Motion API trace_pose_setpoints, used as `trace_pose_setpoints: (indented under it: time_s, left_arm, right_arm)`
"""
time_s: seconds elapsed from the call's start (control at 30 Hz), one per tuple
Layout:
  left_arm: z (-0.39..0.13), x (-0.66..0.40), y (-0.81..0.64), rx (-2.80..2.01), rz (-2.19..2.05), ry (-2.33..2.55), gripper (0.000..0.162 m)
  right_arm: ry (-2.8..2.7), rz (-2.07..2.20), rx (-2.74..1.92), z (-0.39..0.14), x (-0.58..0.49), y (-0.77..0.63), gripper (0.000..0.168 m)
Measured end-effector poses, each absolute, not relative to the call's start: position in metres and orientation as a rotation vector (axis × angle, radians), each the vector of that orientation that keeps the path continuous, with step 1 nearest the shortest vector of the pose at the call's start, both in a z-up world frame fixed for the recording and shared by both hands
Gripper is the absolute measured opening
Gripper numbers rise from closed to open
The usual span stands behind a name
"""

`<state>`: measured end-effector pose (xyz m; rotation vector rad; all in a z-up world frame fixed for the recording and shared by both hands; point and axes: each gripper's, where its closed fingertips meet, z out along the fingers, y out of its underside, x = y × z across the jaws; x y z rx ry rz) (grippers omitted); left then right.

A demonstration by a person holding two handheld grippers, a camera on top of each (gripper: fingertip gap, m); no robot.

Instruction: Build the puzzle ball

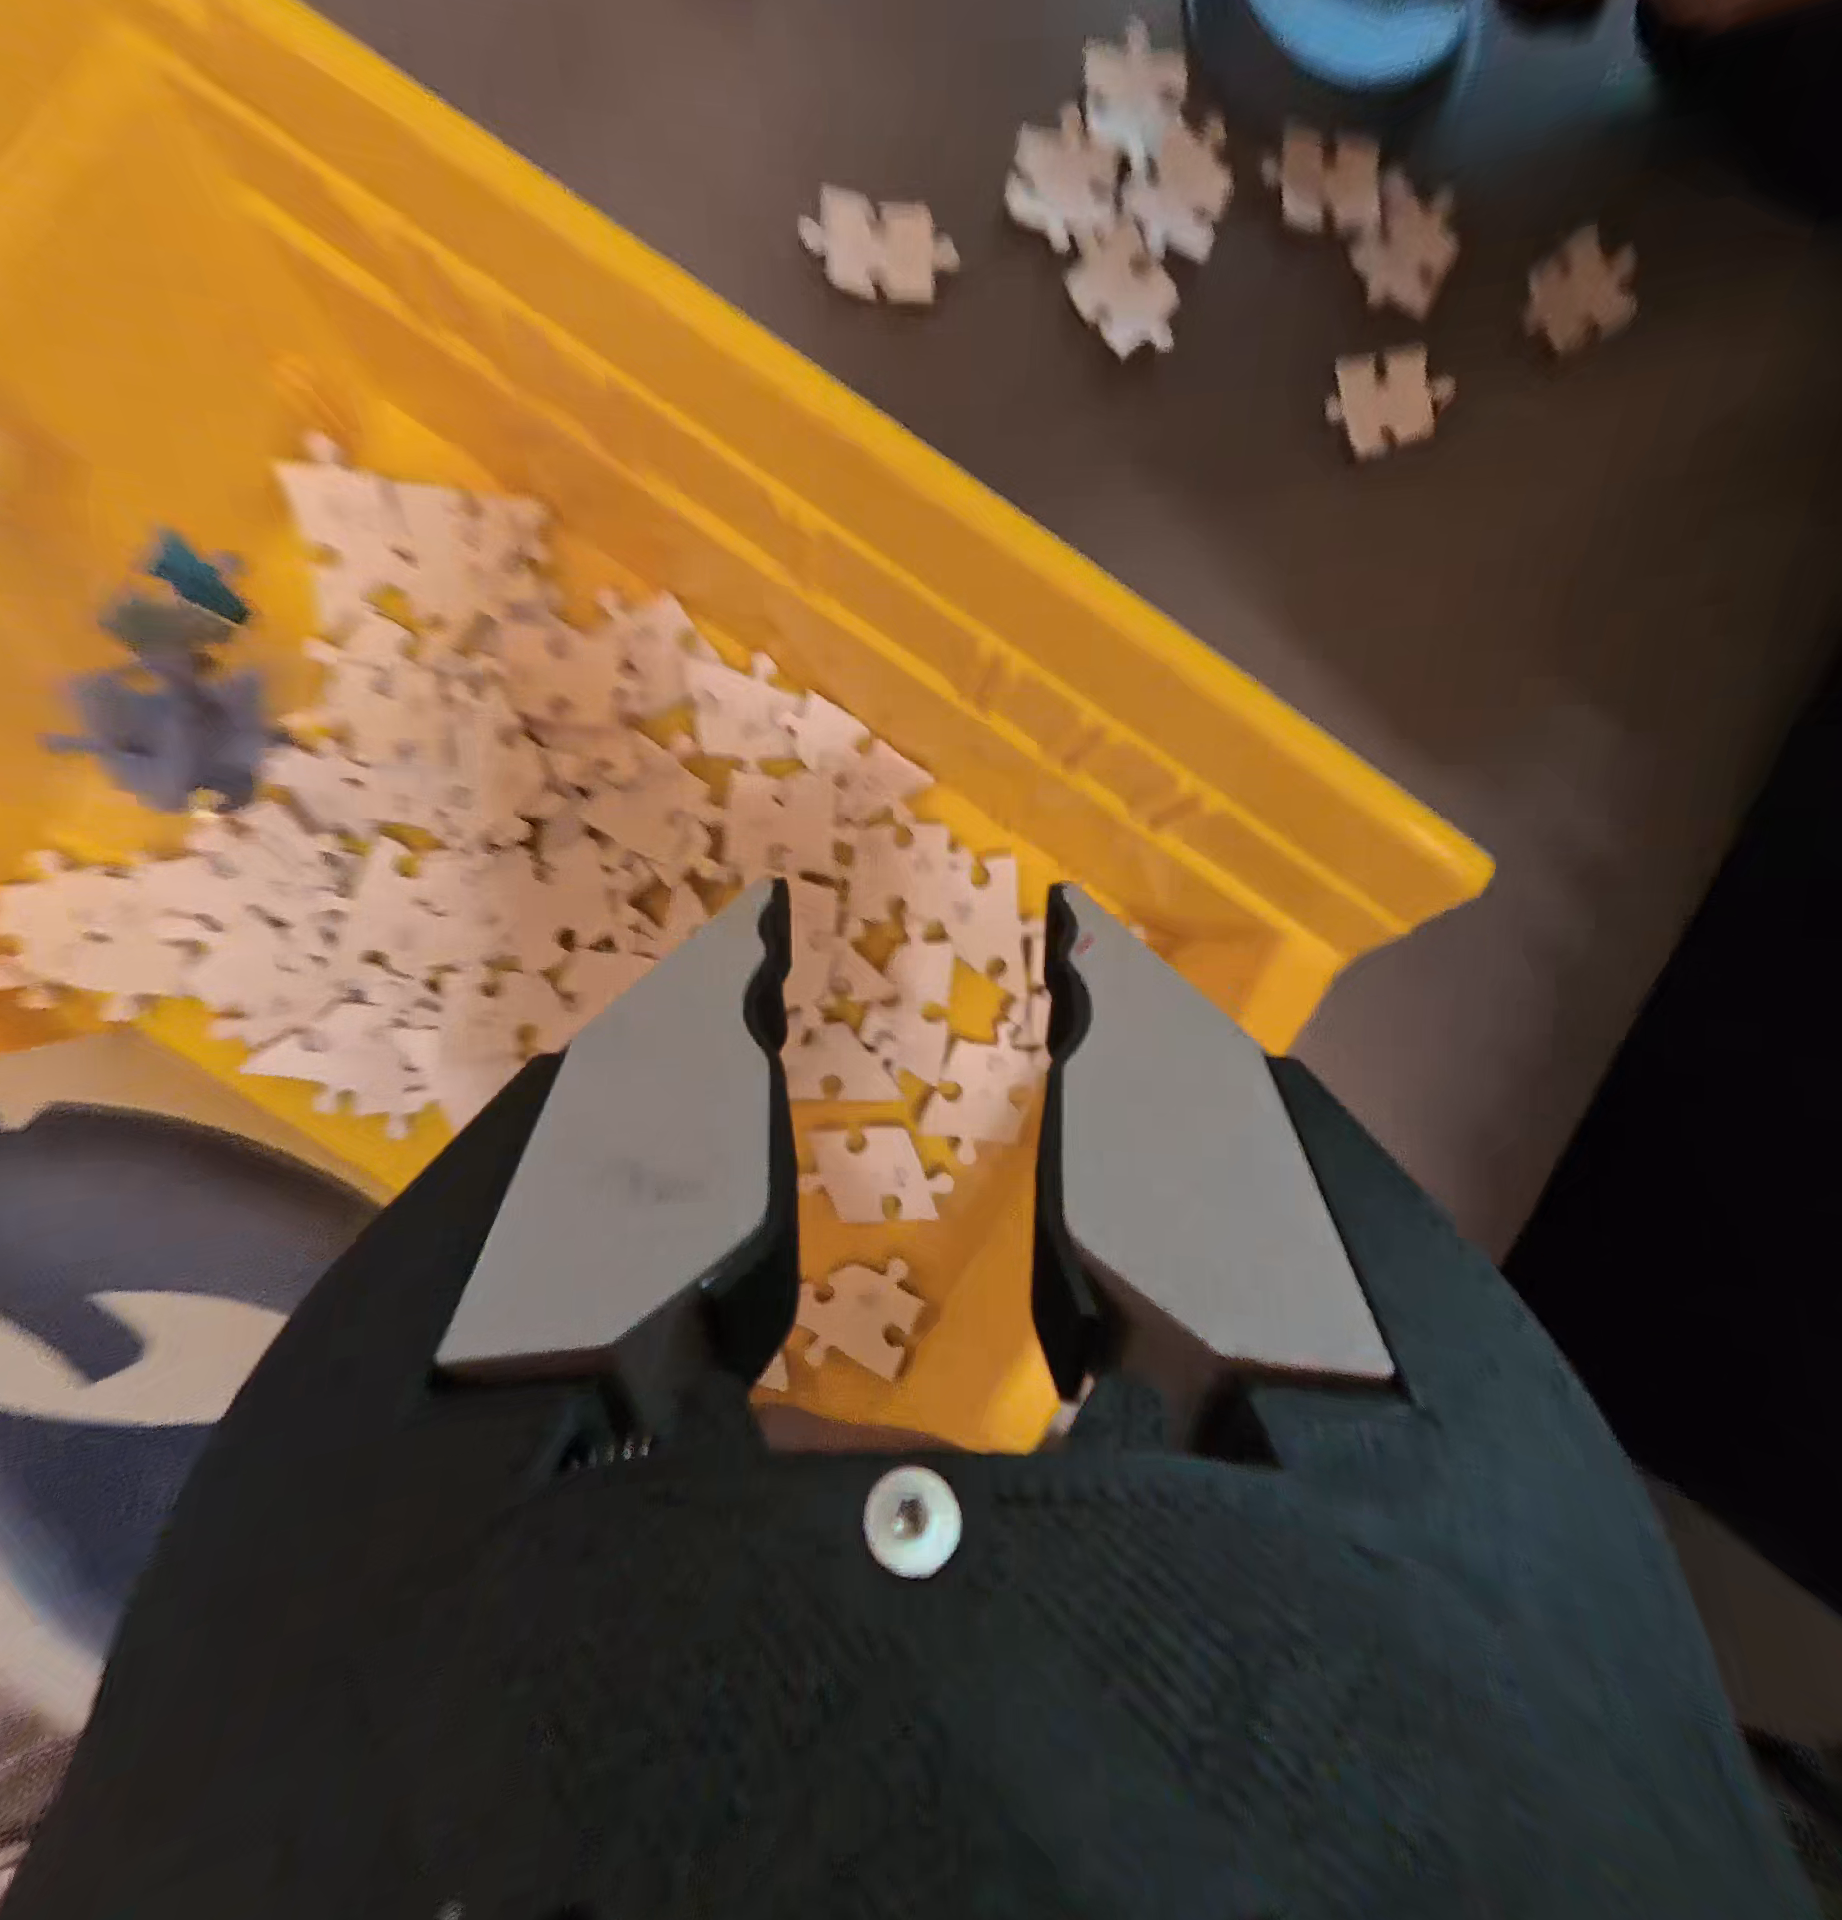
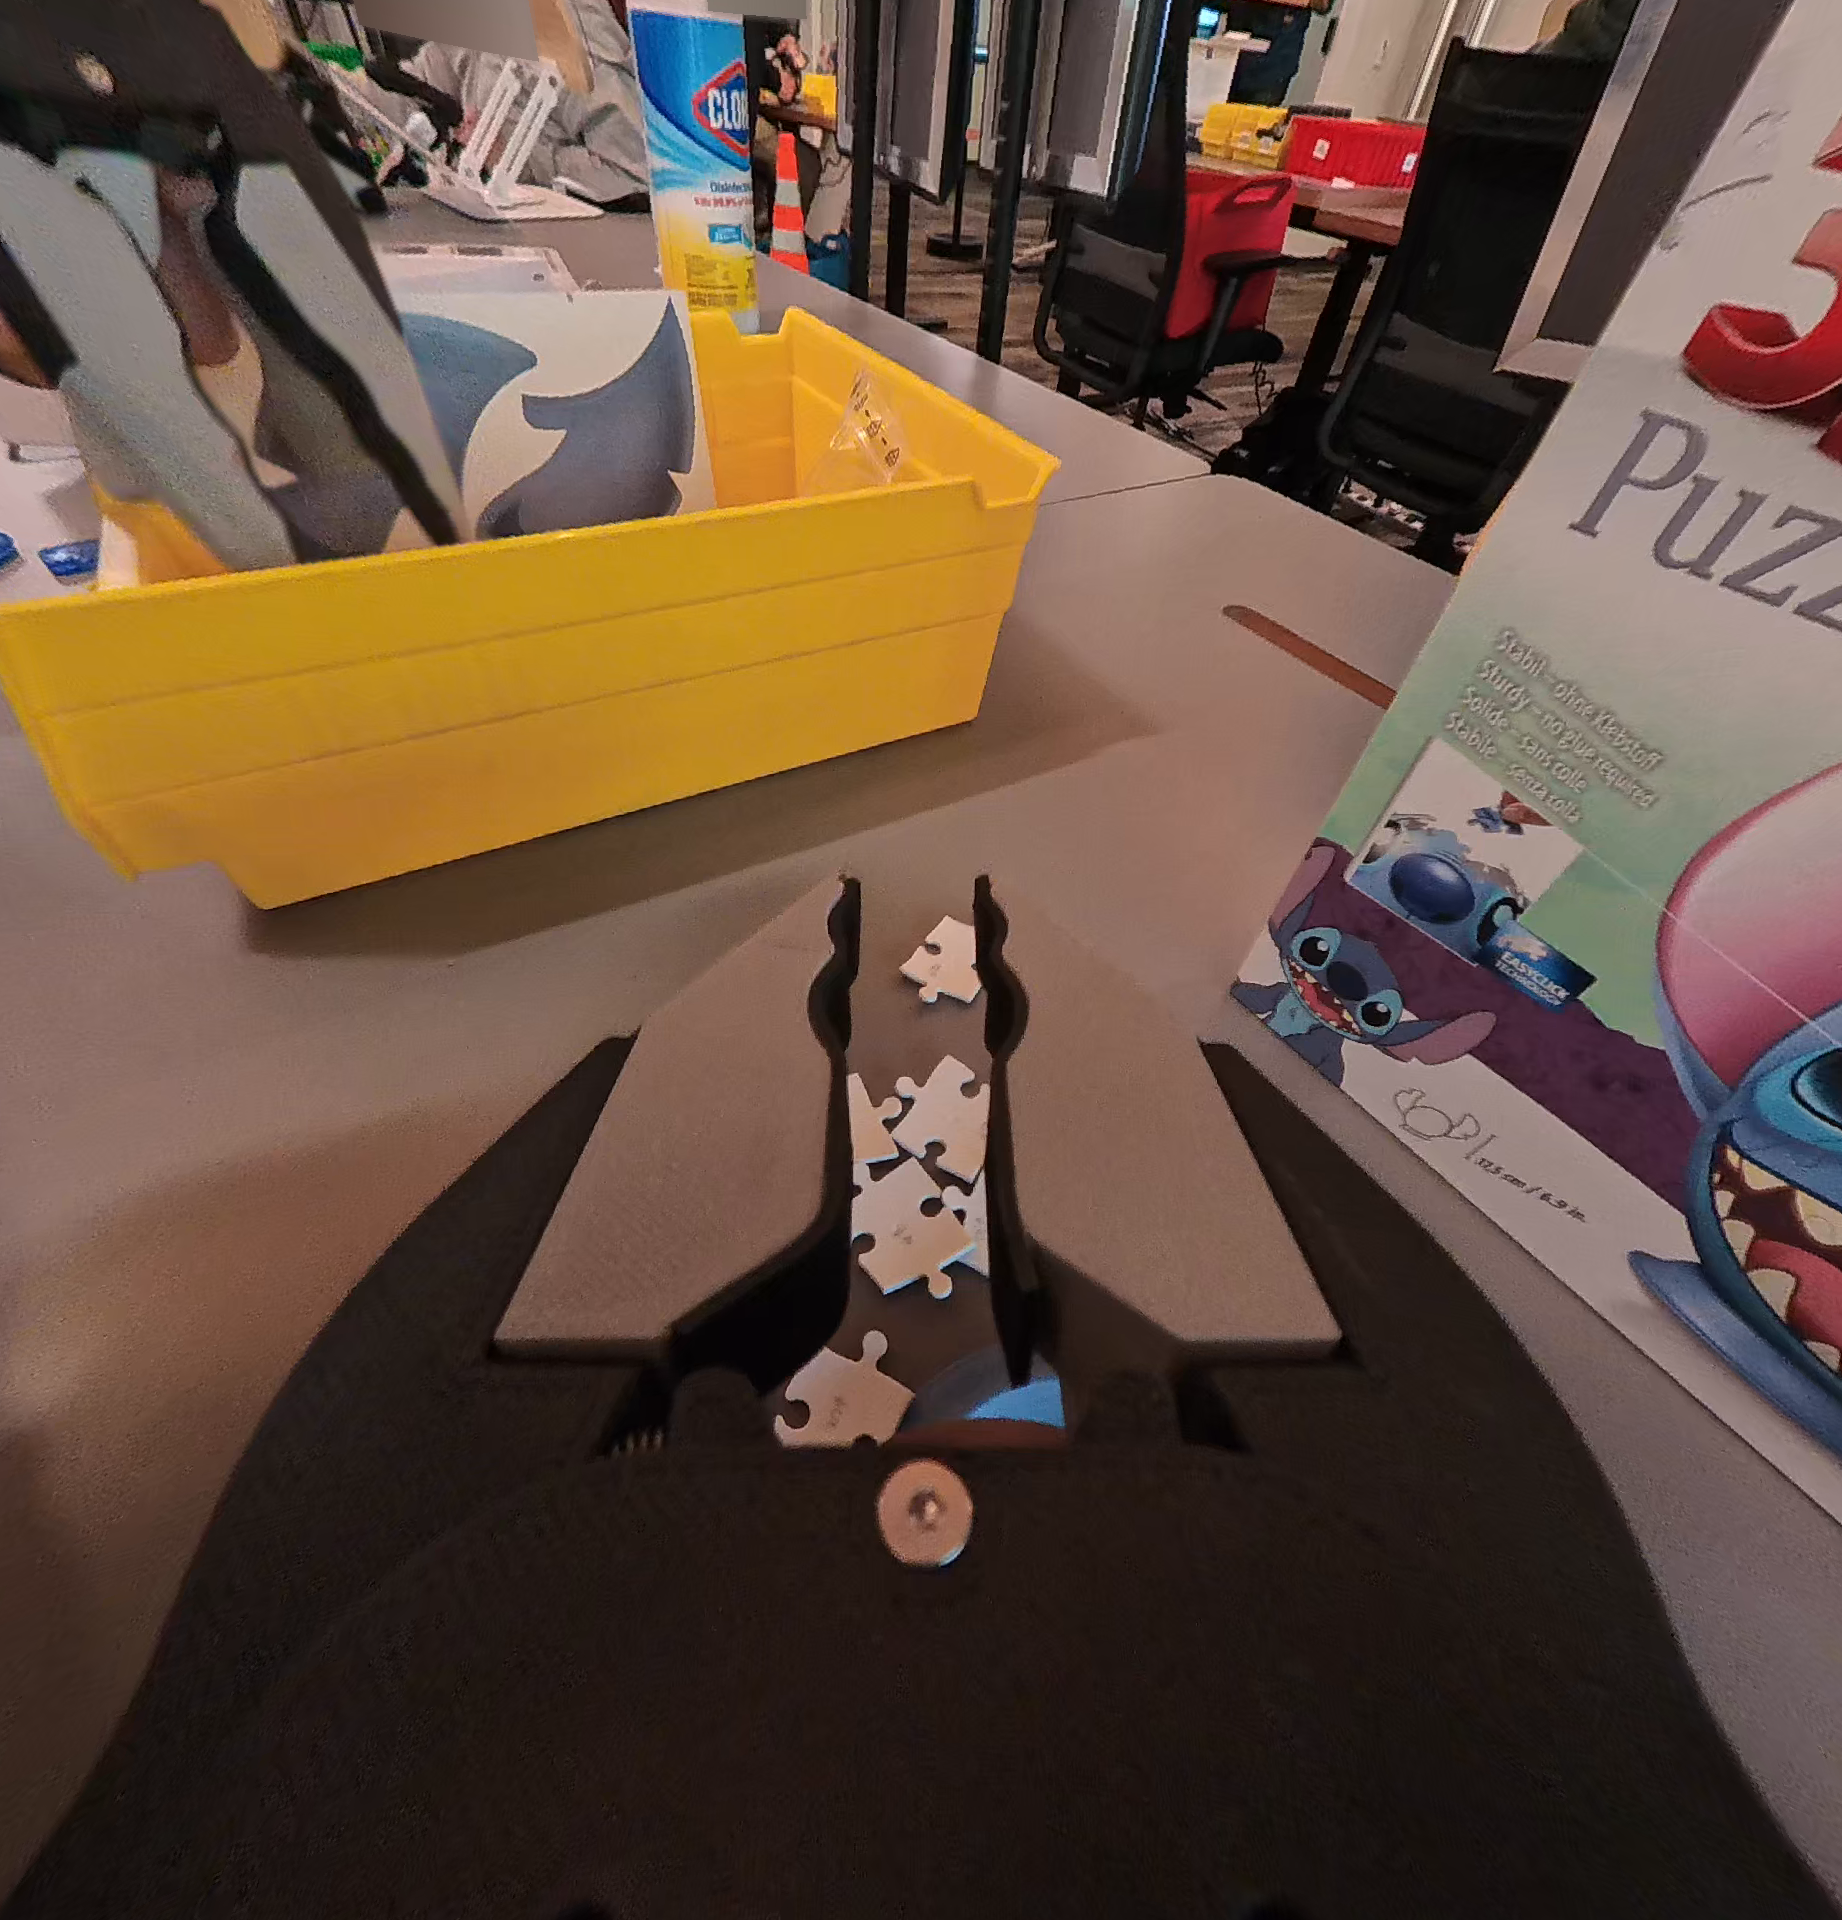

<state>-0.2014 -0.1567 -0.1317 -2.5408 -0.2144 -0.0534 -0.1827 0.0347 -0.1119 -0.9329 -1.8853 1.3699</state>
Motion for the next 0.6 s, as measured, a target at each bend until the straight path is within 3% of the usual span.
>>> trace_pose_setpoints:
  time_s: [0.2,0.47,0.6]
  left_arm:
    - [-0.181,-0.158,-0.170,-2.793,-0.363,-0.055,0.048]
    - [-0.195,-0.139,-0.165,-2.867,-0.534,0.030,0.019]
    - [-0.193,-0.157,-0.168,-2.877,-0.429,0.050,0.004]
  right_arm:
    - [-1.882,1.367,-0.961,-0.115,-0.186,0.038,0.018]
    - [-1.856,1.362,-0.974,-0.112,-0.188,0.045,0.017]
    - [-1.844,1.363,-0.966,-0.109,-0.187,0.046,0.016]
